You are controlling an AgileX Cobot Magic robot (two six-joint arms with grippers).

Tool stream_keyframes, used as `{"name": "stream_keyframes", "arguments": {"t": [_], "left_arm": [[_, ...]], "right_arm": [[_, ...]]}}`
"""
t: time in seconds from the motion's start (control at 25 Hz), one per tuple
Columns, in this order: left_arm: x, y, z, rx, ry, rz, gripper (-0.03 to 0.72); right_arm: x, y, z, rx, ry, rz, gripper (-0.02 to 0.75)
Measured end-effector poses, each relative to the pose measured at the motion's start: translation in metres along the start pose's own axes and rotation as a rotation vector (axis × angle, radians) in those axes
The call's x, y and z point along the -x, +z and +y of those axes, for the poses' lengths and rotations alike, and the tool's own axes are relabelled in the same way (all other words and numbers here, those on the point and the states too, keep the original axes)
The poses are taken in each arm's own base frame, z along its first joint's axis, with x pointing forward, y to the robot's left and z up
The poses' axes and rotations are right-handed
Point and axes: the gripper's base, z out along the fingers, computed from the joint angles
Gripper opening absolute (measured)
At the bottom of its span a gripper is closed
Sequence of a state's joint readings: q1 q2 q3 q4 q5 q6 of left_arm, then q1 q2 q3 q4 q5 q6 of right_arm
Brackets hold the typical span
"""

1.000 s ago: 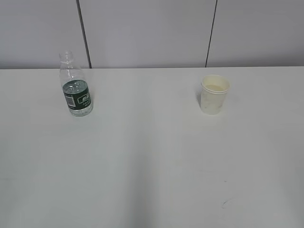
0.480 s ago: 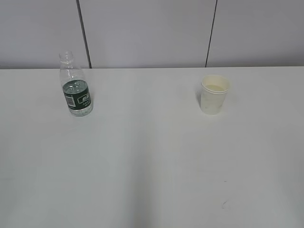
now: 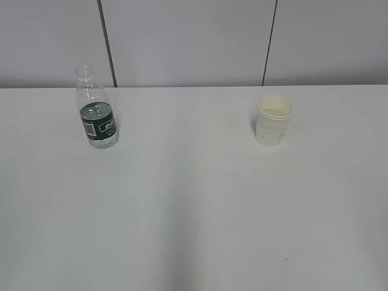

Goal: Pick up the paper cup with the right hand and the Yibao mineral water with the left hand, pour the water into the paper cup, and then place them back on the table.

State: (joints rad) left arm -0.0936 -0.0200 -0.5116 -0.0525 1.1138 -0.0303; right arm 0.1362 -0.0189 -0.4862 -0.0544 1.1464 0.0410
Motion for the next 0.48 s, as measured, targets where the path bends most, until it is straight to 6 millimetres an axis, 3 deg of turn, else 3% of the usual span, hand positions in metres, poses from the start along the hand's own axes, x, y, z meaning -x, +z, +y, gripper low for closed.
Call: {"name": "stream_keyframes", "arguments": {"t": [0.48], "left_arm": [[0.0000,0.0000,0.0000,0.000,0.000,0.000,0.269]], "right_arm": [[0.0000,0.0000,0.0000,0.000,0.000,0.000,0.586]]}}
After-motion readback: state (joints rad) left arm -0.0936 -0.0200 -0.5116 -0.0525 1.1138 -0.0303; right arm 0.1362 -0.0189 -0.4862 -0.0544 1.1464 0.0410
